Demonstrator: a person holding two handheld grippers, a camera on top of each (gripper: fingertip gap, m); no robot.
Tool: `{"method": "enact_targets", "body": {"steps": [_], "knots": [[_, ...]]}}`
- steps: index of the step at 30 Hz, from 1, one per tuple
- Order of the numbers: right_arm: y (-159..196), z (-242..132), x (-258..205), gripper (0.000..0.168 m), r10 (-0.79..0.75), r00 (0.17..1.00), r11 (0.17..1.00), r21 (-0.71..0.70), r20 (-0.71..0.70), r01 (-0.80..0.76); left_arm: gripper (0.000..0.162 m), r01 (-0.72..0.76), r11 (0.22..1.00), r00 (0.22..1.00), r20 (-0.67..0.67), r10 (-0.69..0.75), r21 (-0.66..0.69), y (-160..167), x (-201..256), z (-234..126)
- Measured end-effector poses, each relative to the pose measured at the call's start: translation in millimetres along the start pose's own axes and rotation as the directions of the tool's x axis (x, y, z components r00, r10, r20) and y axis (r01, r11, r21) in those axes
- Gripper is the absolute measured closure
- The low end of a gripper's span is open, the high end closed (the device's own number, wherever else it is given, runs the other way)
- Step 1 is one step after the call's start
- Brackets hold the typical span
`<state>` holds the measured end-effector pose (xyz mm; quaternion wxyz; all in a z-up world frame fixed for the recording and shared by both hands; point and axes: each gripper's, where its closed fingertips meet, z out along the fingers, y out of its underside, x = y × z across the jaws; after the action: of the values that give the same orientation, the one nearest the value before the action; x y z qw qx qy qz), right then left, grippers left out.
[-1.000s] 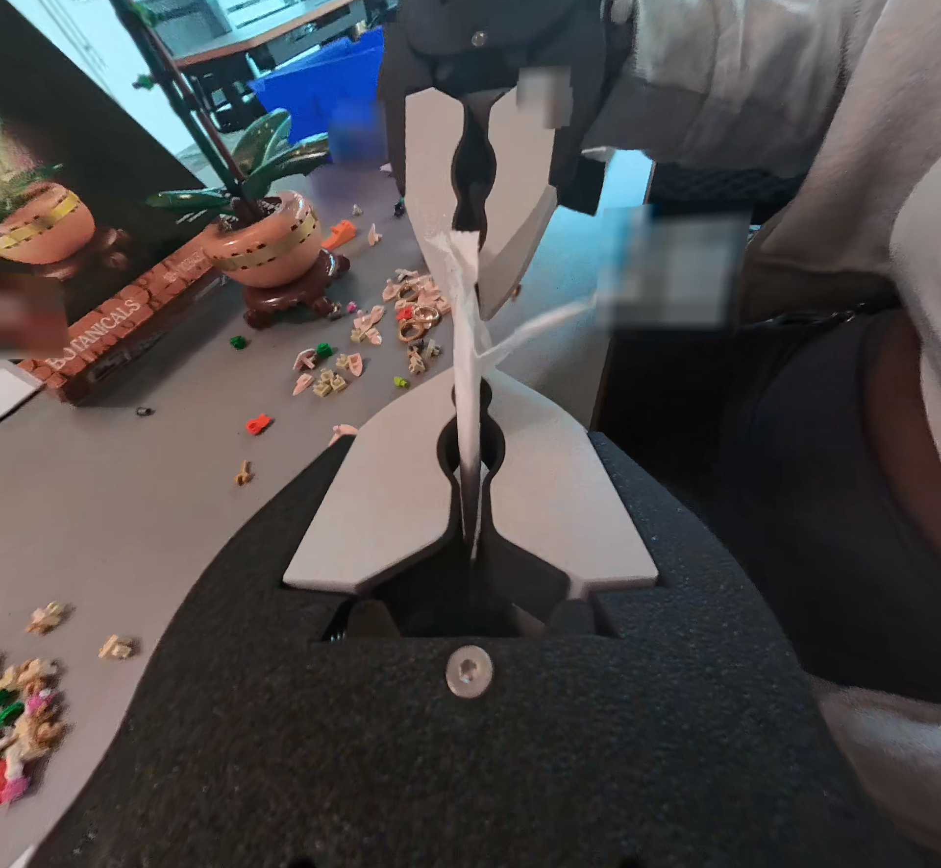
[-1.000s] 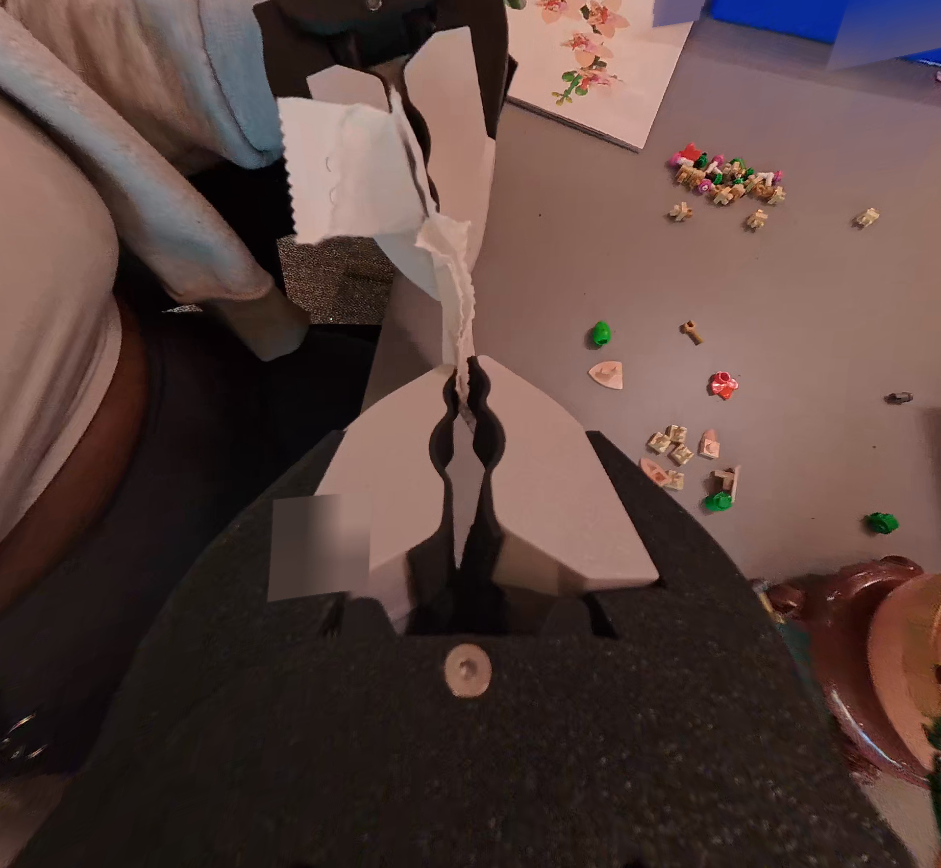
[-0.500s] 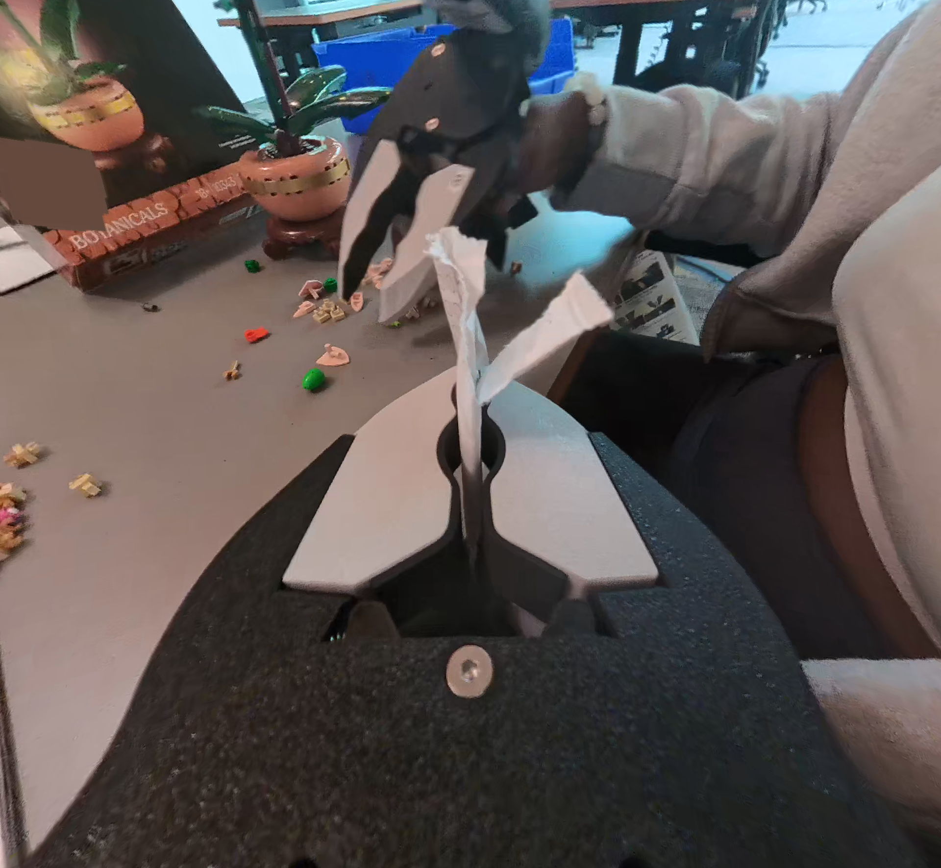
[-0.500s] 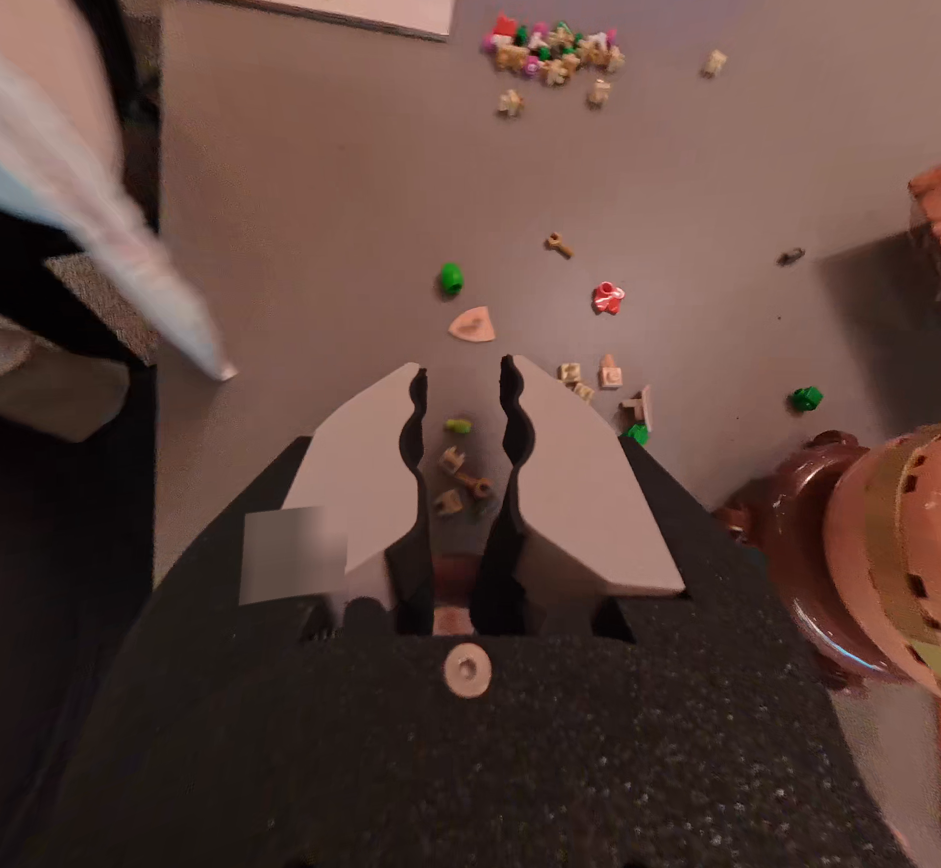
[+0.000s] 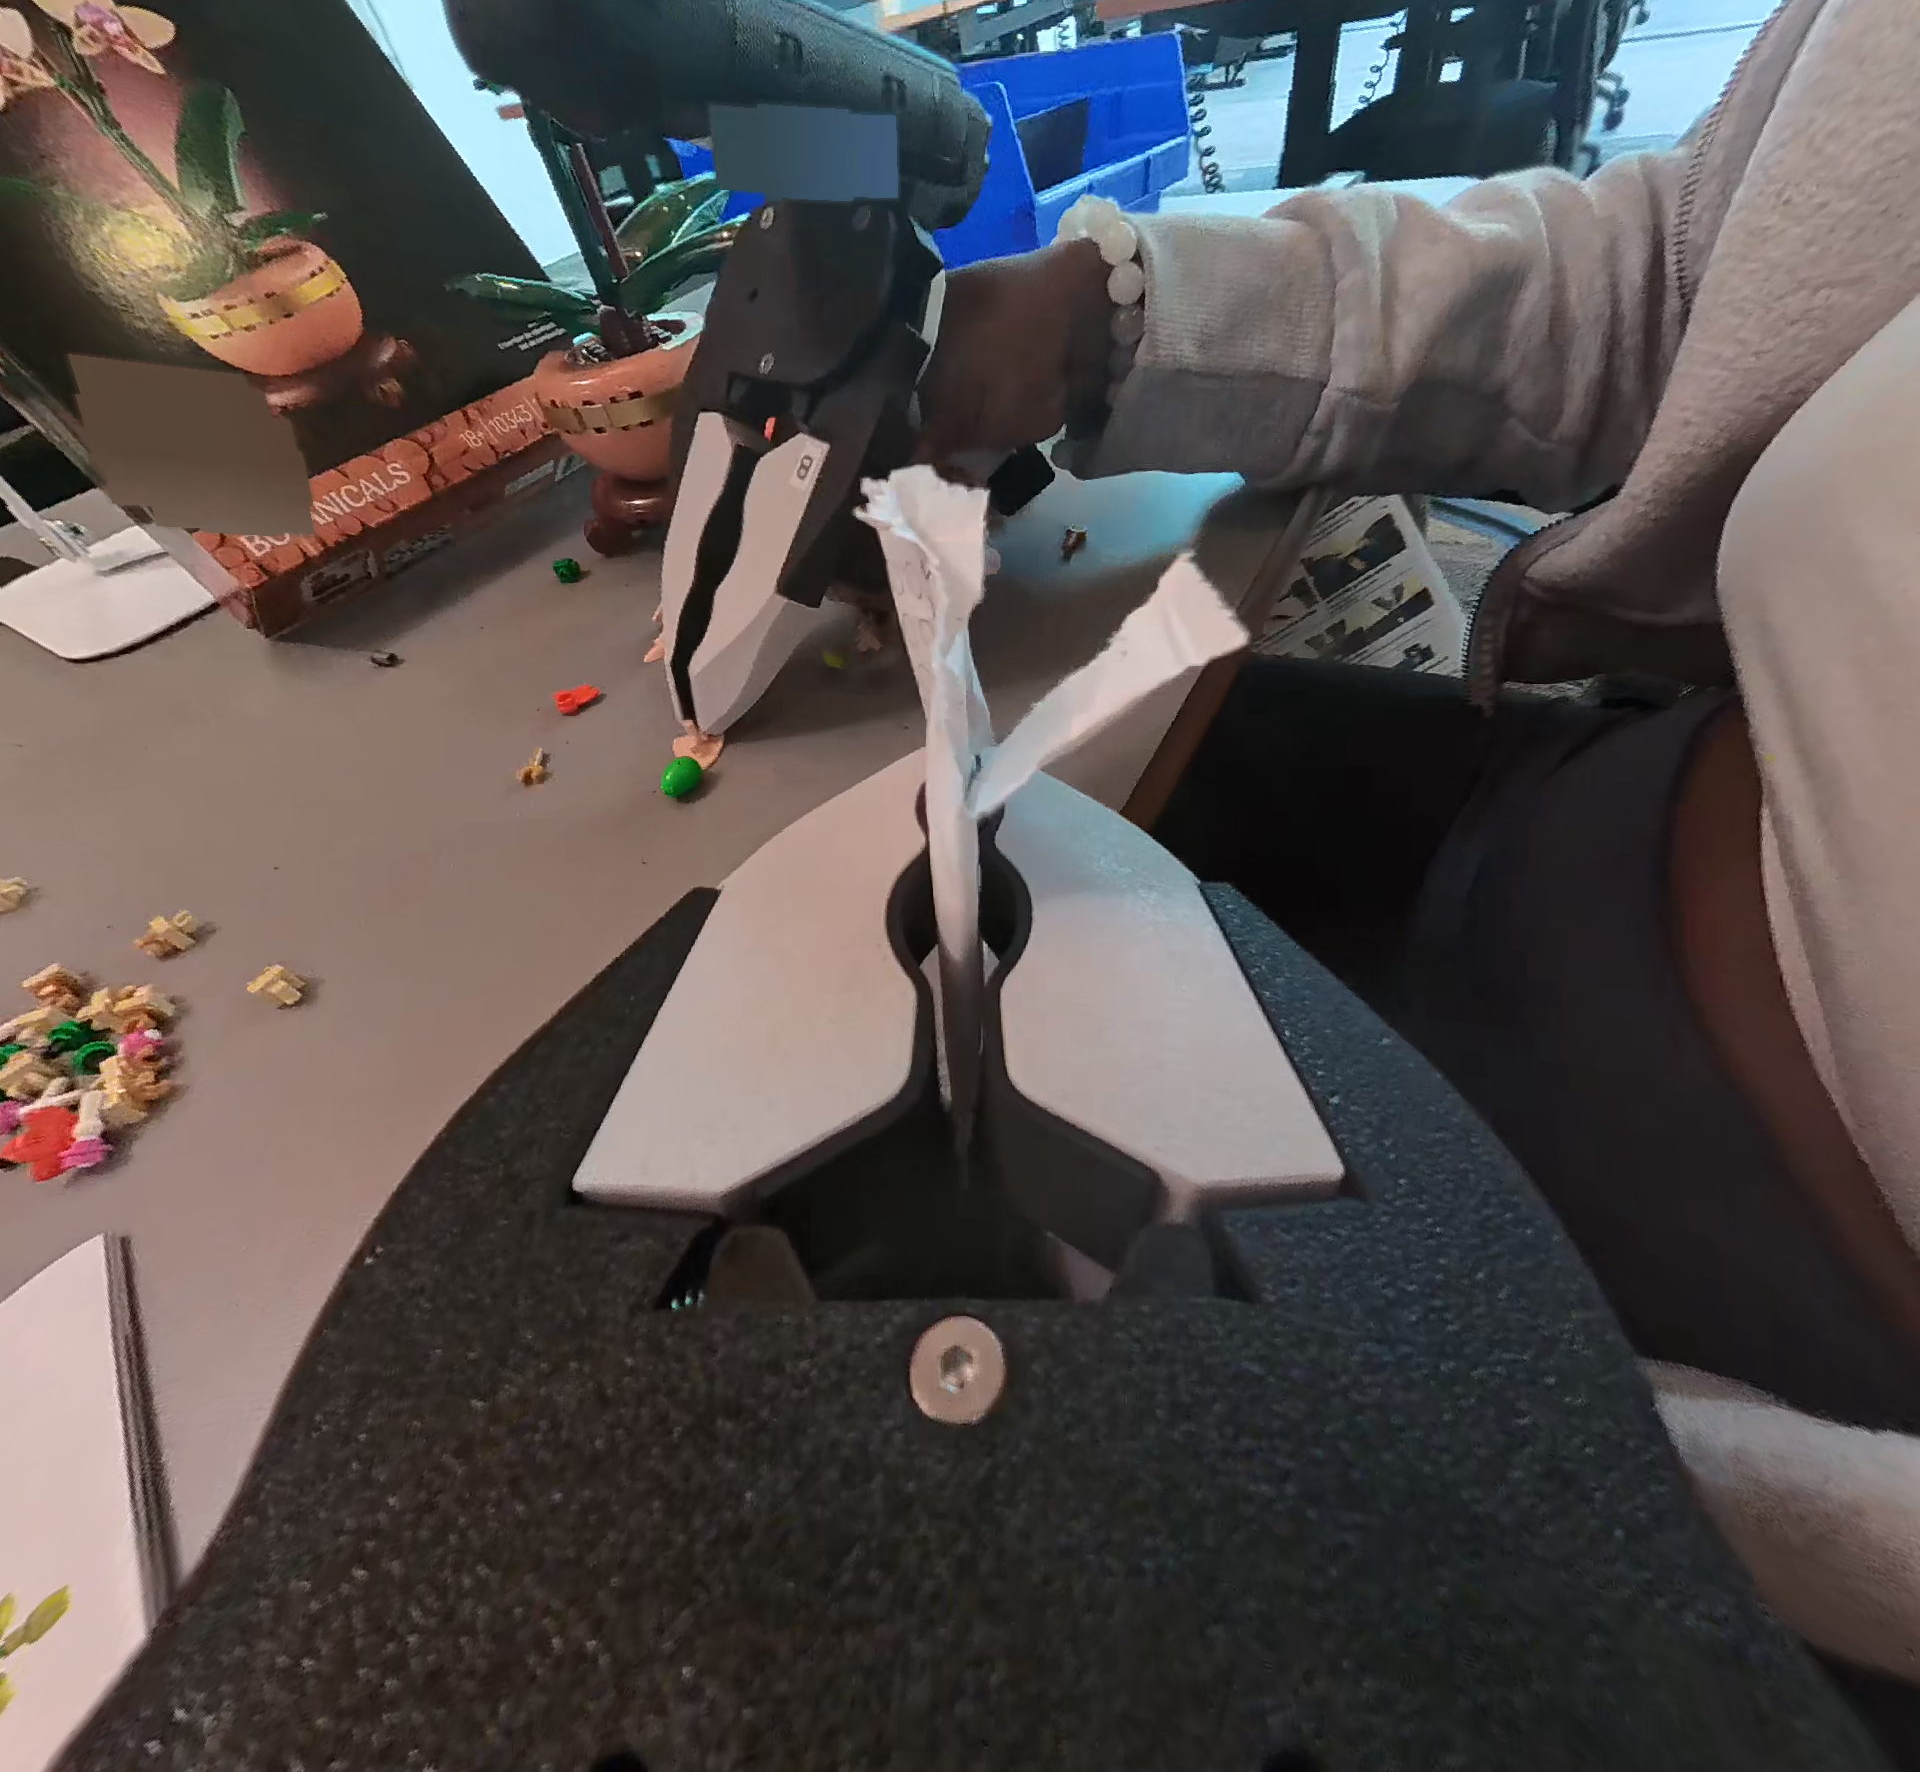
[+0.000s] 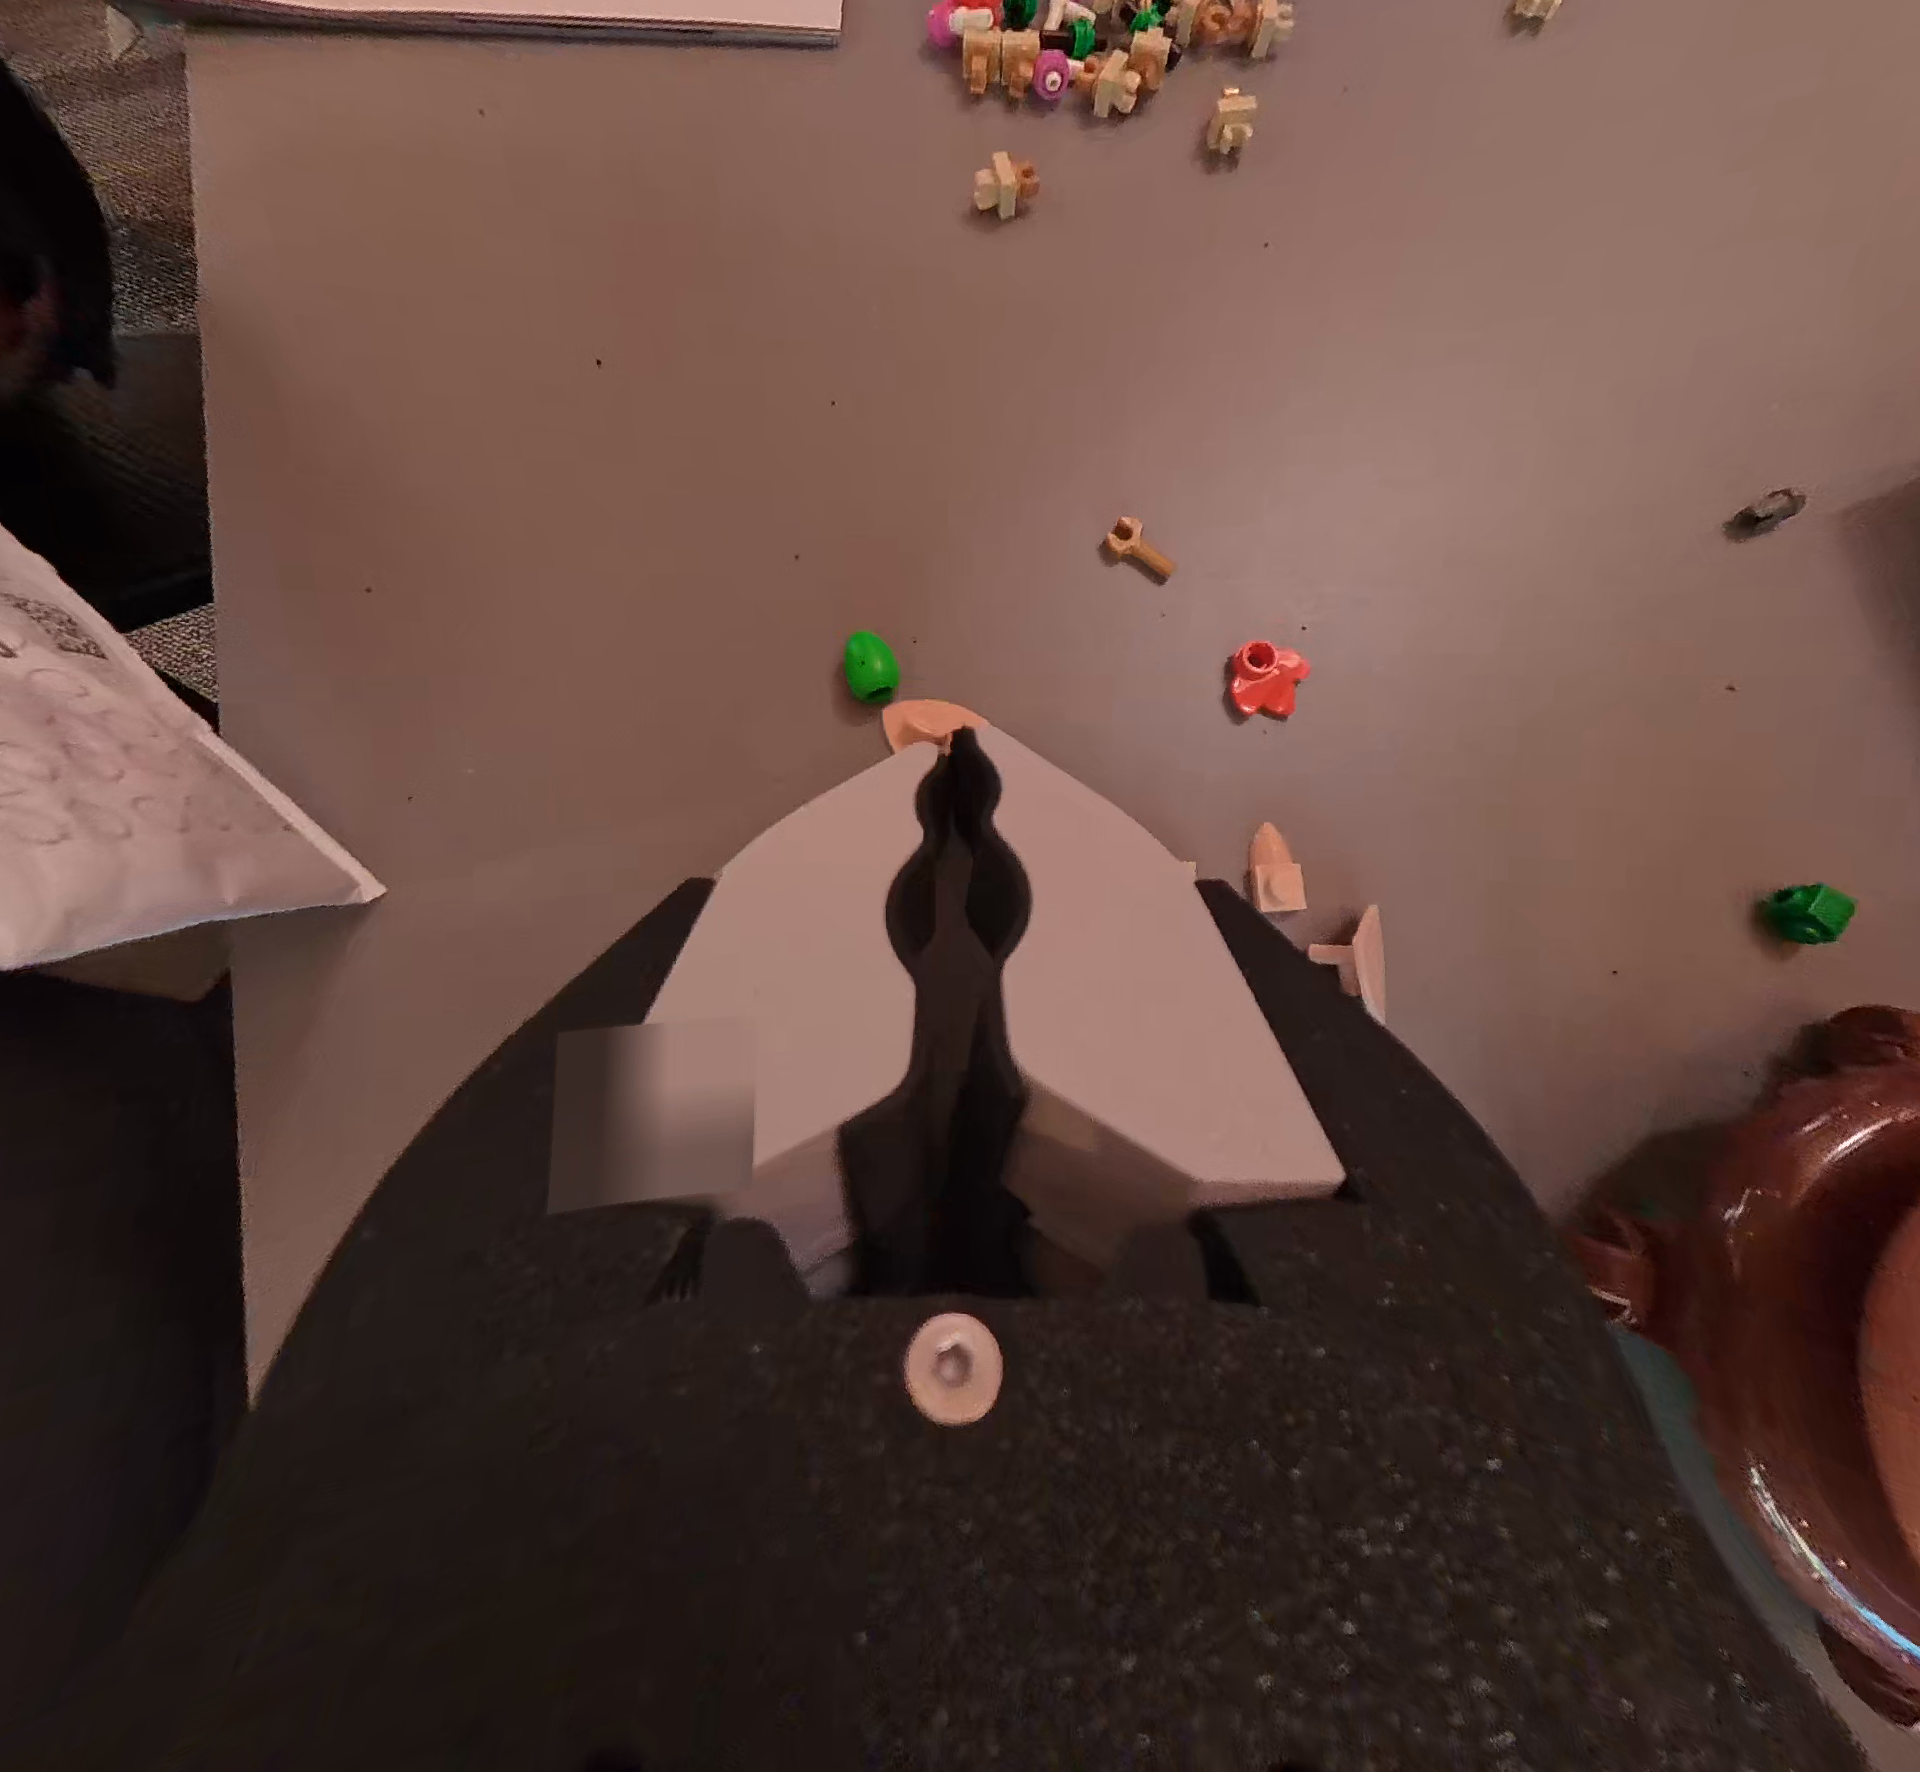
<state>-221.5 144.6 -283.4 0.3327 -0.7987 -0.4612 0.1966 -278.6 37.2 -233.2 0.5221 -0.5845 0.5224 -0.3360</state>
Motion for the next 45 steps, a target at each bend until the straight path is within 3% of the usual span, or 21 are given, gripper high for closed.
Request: {"method": "enact_targets", "body": {"steps": [10,13,16,24,27,33,37,41,45], "knots": [[-8,-32,-2,0.167,0.014,1.0,0.992,0.127,-0.015,-0.012,0.155,-0.034,0.999,0.997,0.063,0.034,-0.007,-1,-6,2],[-27,-55,-39,0.144,-0.093,0.986,0.963,0.264,0.136,0.054,0.155,-0.047,0.999,0.997,0.058,0.048,-0.024,2,-4,3],[-35,-76,-67,0.14,-0.202,0.959,0.923,0.365,0.197,0.12,0.151,-0.047,0.998,0.997,0.066,0.05,-0.037,4,-5,5],[-53,-97,-97,0.16,-0.37,0.921,0.821,0.508,0.126,0.26,0.152,-0.006,0.998,0.999,0.046,0.009,-0.069,12,-4,10],[-48,-91,-116,0.163,-0.396,0.896,0.853,0.441,0.2,0.279,0.151,0.053,0.997,0.998,0.024,-0.052,-0.057,13,-3,11],[-31,-53,-114,0.143,-0.445,0.883,0.883,0.238,0.15,0.405,0.146,0.161,0.983,0.987,0.006,-0.161,-0.084,23,-4,13],[-31,-40,-108,0.145,-0.52,0.848,0.851,0.153,0.099,0.503,0.141,0.218,0.972,0.976,0.007,-0.218,-0.092,27,-6,15],[-36,-36,-106,0.15,-0.551,0.828,0.833,0.131,0.102,0.538,0.141,0.249,0.964,0.969,0.016,-0.248,-0.089,27,-8,15],[-47,-43,-109,0.144,-0.533,0.836,0.839,0.206,0.132,0.503,0.14,0.255,0.962,0.967,0.024,-0.253,-0.1,29,-9,14]]}}
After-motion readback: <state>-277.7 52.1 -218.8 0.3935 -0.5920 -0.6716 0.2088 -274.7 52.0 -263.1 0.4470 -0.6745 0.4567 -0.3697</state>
